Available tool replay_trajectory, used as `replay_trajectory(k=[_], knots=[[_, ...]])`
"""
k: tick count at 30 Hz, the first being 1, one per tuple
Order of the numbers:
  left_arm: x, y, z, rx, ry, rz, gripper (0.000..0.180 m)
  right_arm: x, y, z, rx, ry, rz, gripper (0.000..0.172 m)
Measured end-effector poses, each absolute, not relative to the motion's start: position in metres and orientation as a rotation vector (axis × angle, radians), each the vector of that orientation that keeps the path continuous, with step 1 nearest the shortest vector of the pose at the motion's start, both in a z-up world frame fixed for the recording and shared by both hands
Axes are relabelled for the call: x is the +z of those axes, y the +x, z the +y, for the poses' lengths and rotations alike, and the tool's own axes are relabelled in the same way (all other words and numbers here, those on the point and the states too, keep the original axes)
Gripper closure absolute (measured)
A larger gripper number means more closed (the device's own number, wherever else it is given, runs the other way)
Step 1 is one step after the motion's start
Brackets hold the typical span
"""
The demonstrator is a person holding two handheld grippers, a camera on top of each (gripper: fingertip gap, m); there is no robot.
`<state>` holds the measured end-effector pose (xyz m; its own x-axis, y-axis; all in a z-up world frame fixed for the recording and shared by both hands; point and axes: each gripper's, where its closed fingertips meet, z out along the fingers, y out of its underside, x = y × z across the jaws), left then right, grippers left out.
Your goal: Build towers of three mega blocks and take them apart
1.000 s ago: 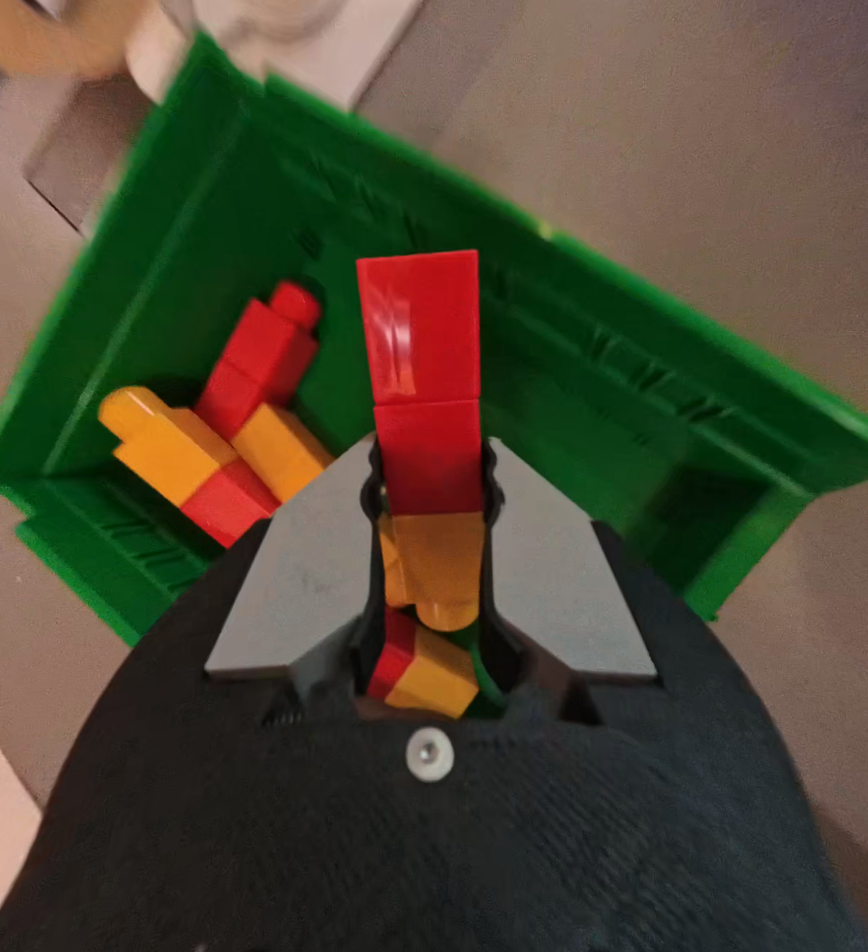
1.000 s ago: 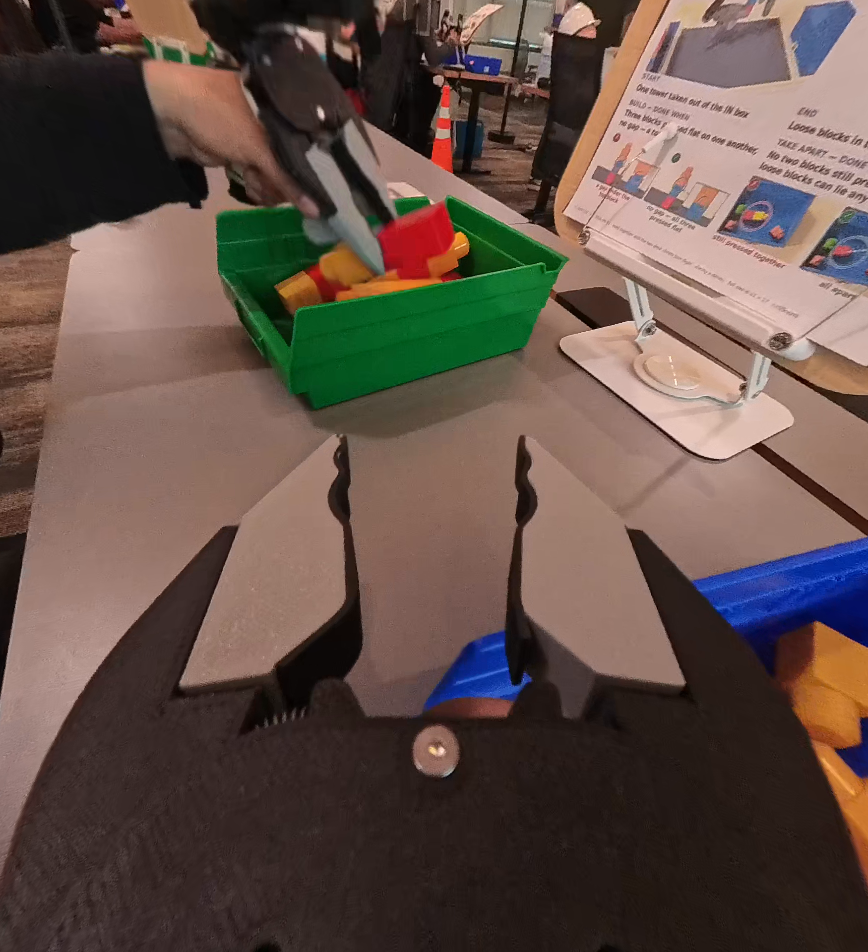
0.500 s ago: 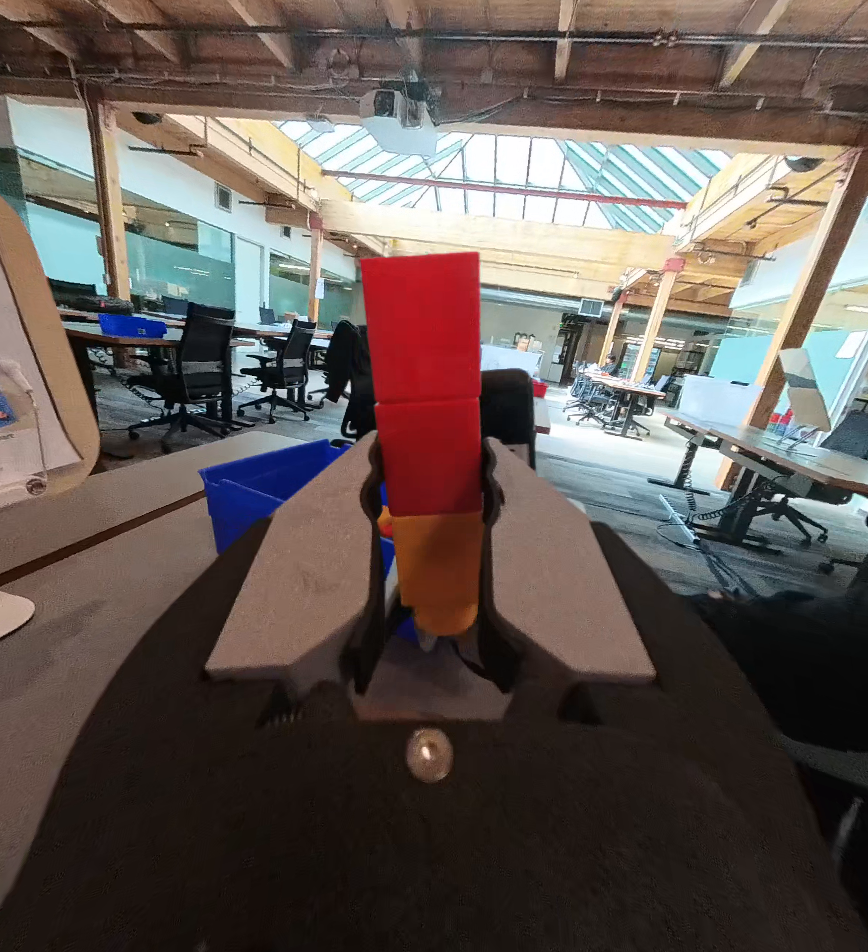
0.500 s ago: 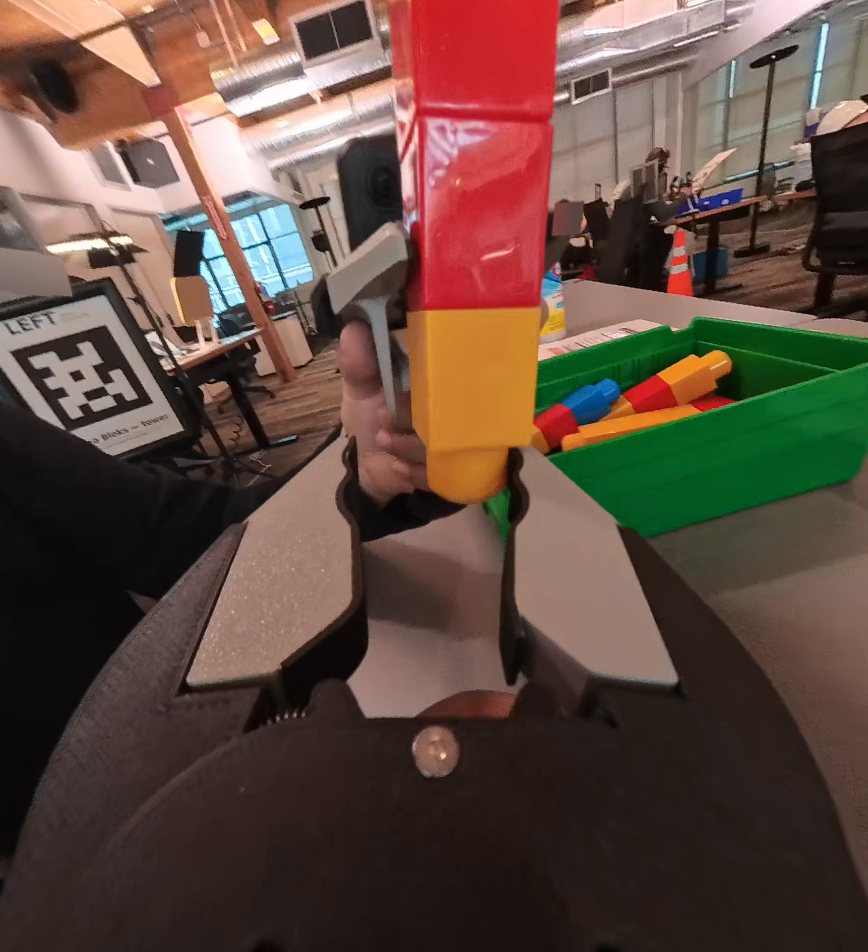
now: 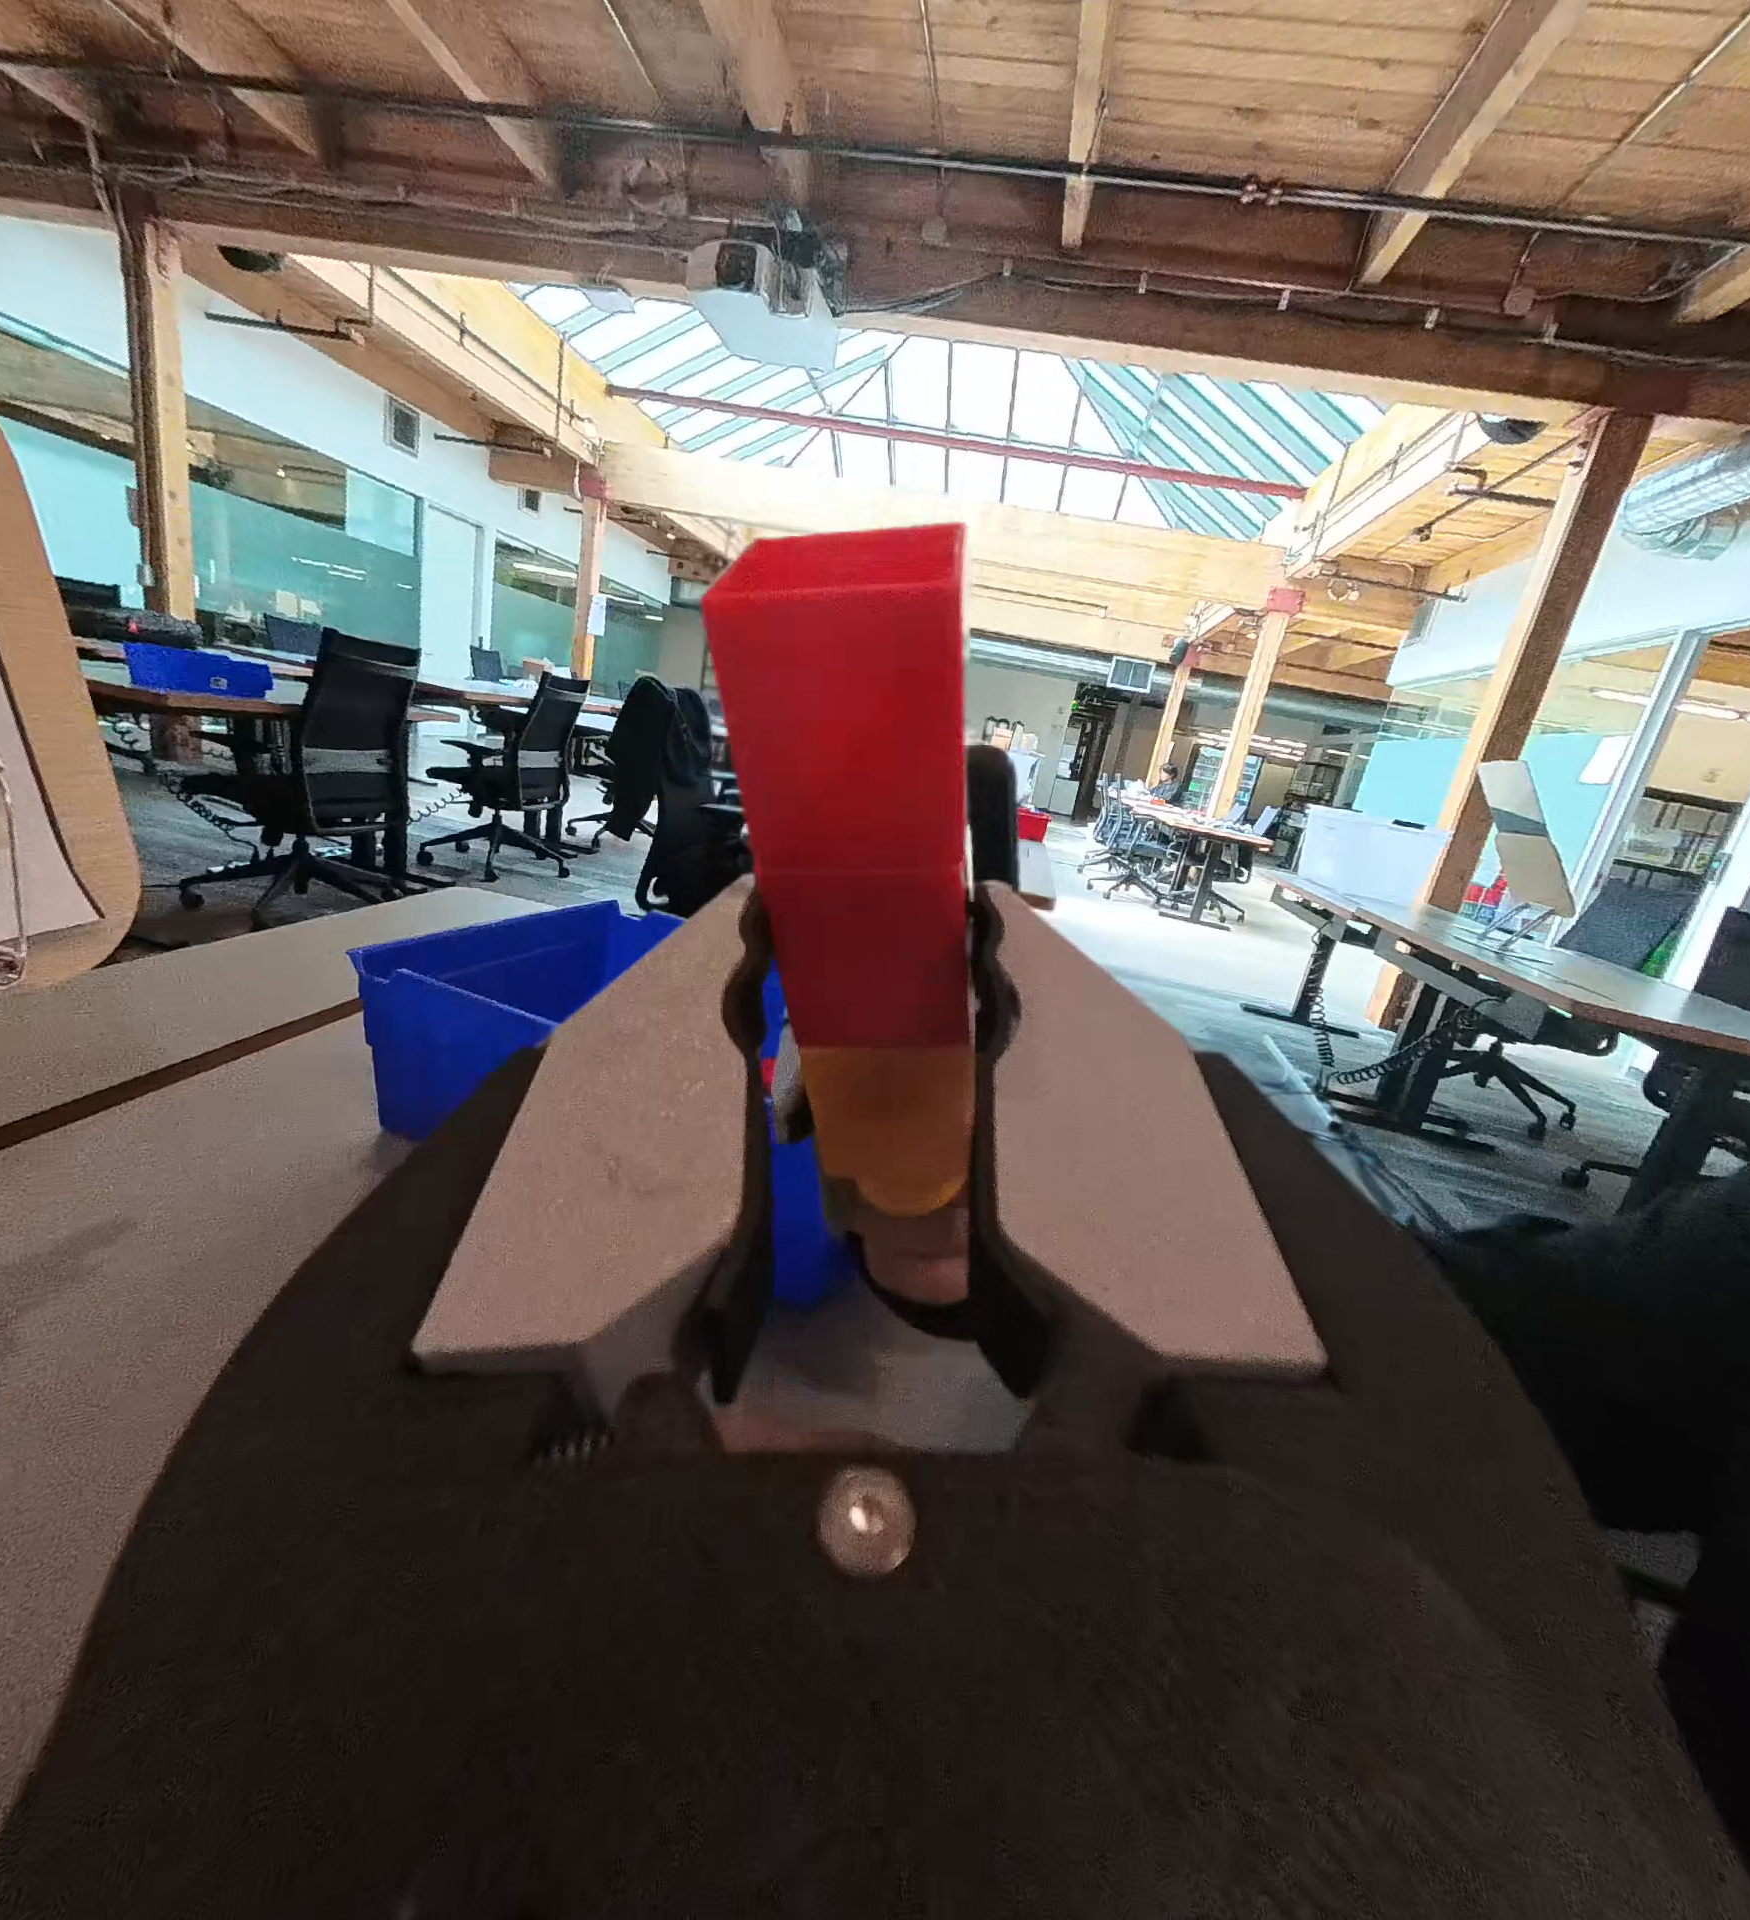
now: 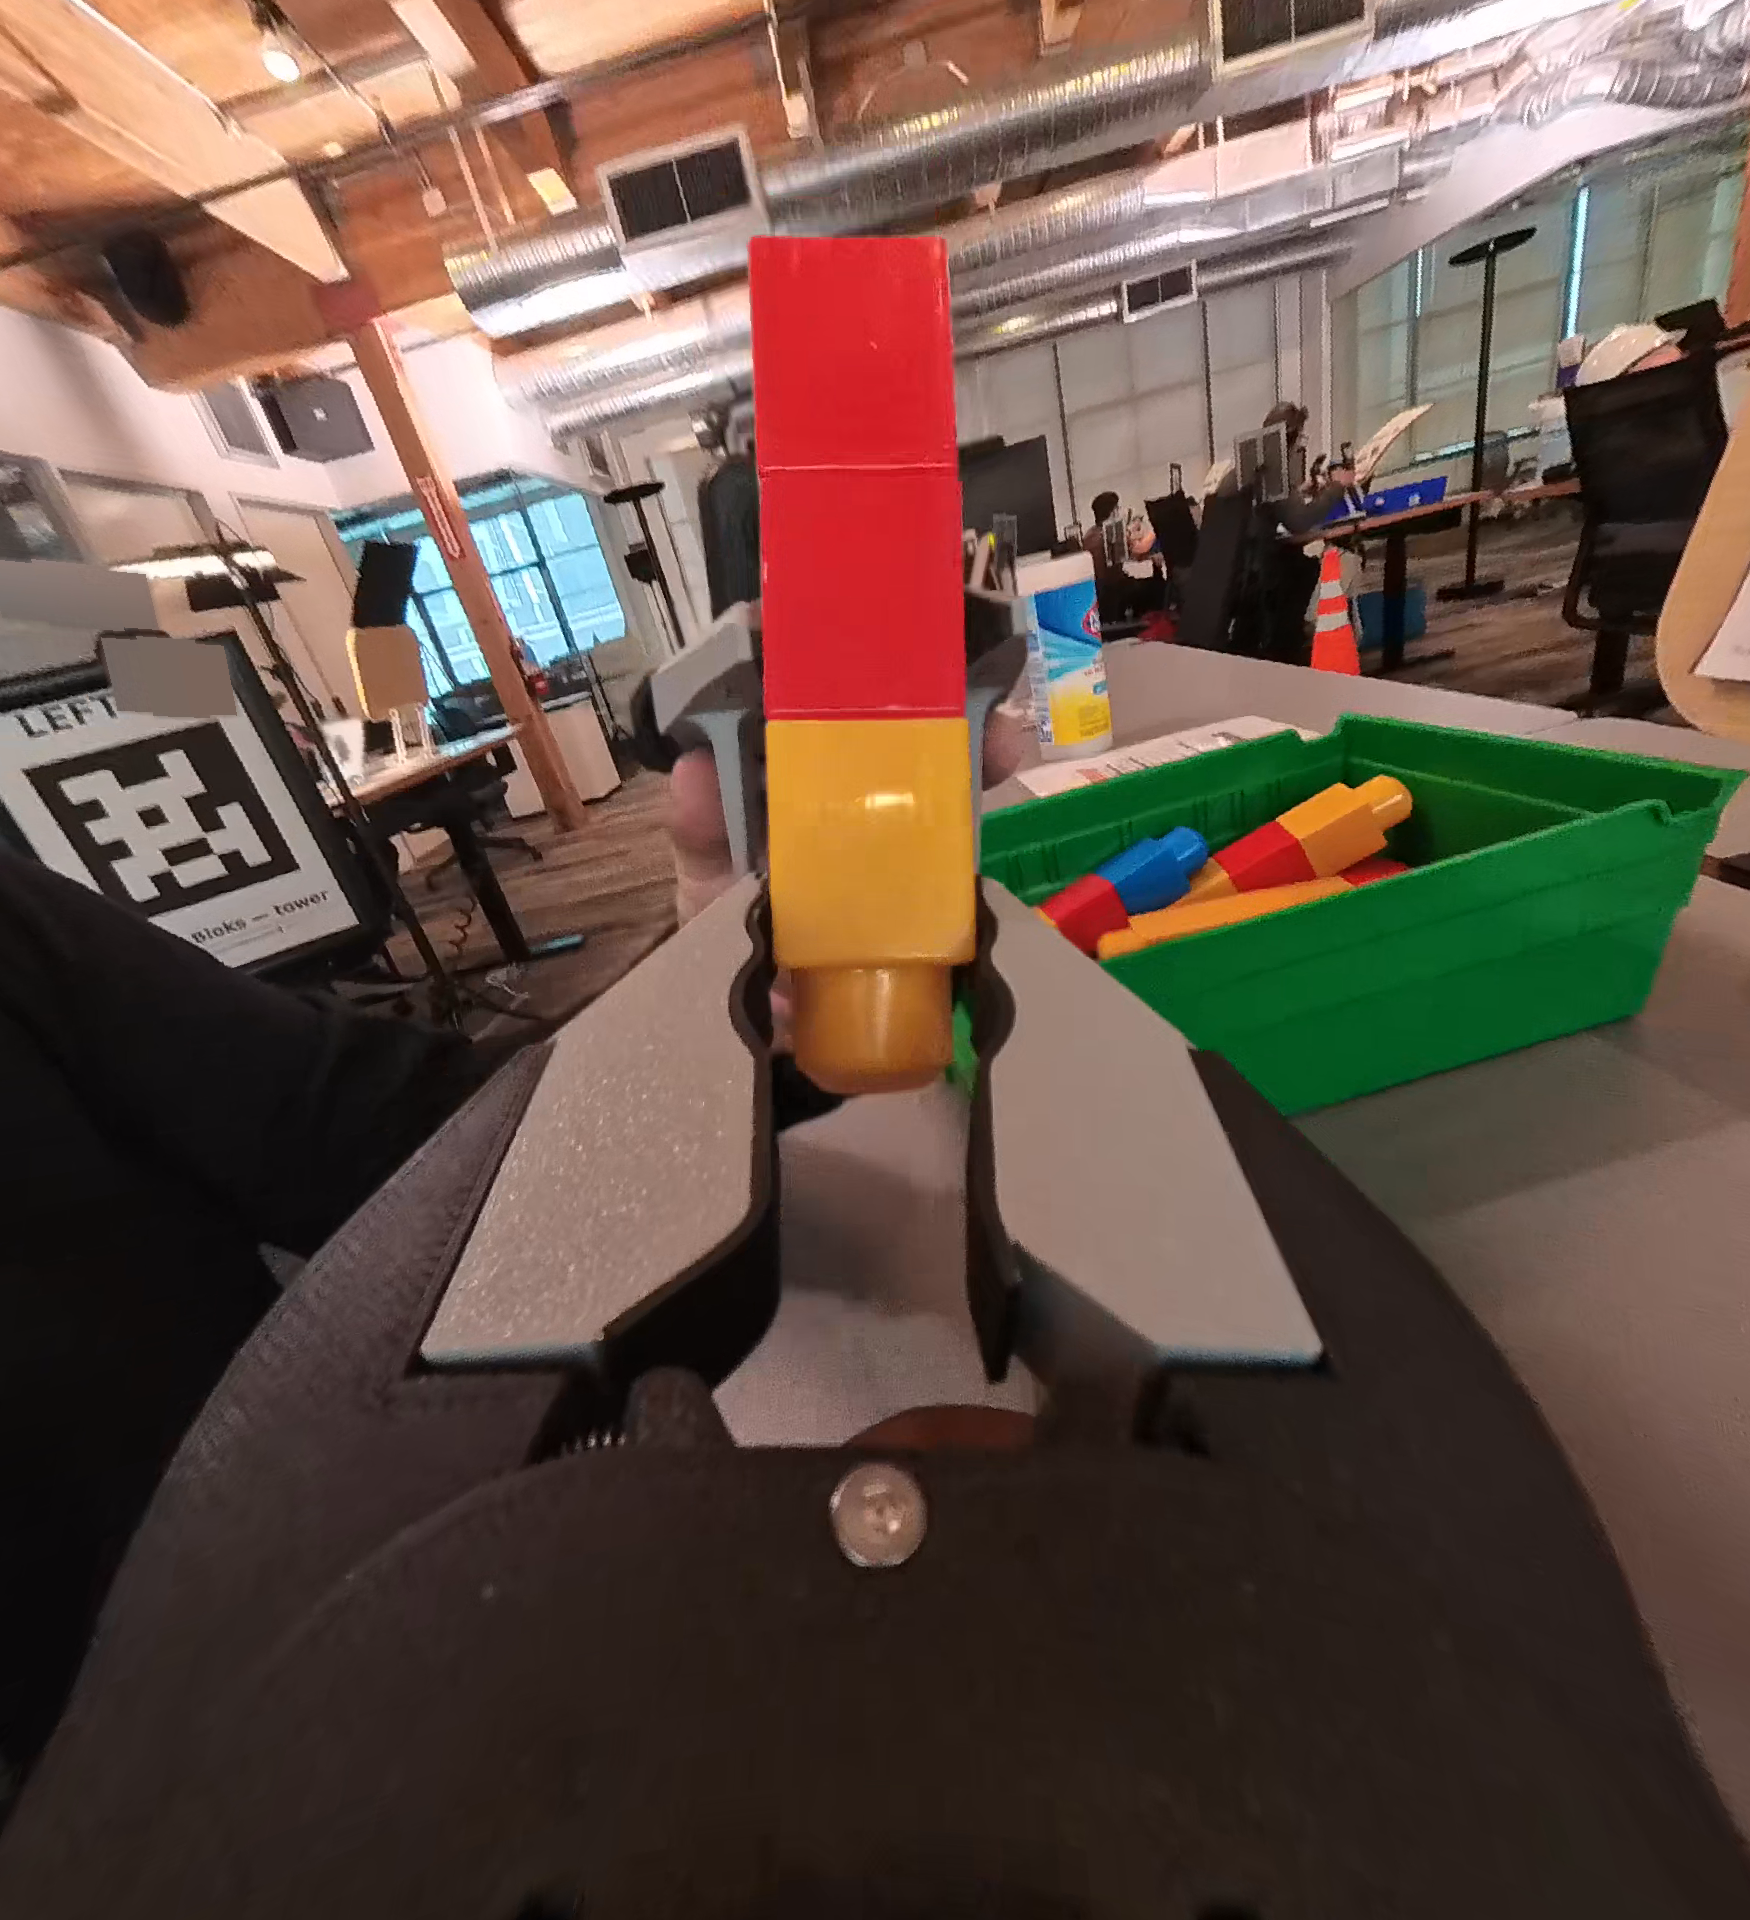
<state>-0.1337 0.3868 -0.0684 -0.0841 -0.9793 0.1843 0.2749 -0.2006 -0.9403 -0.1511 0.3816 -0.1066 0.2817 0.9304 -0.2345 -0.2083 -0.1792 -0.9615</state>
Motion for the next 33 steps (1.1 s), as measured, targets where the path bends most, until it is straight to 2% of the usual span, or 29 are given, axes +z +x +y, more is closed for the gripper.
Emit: replay_trajectory(k=[3, 8, 14, 18, 19, 33], knots=[[-0.067, -0.139, 0.393, -1.51, -1.12, 0.912, 0.139, -0.12, -0.145, 0.384, 1.111, -1.445, -0.807, 0.138], [-0.066, -0.145, 0.393, -1.566, -1.103, 0.957, 0.145, -0.12, -0.14, 0.38, 1.087, -1.448, -0.835, 0.138], [-0.045, -0.15, 0.399, -1.638, -1.017, 0.744, 0.146, -0.094, -0.138, 0.383, 1.237, -1.274, -0.642, 0.138], [-0.036, -0.153, 0.405, -1.715, -0.957, 0.575, 0.146, -0.08, -0.137, 0.384, 1.233, -1.13, -0.523, 0.132], [-0.037, -0.151, 0.404, -1.731, -0.96, 0.573, 0.146, -0.077, -0.135, 0.385, 1.207, -1.111, -0.502, 0.137], [-0.041, -0.143, 0.401, -1.75, -0.958, 0.564, 0.146, -0.071, -0.132, 0.385, 1.321, -1.05, -0.443, 0.138]])
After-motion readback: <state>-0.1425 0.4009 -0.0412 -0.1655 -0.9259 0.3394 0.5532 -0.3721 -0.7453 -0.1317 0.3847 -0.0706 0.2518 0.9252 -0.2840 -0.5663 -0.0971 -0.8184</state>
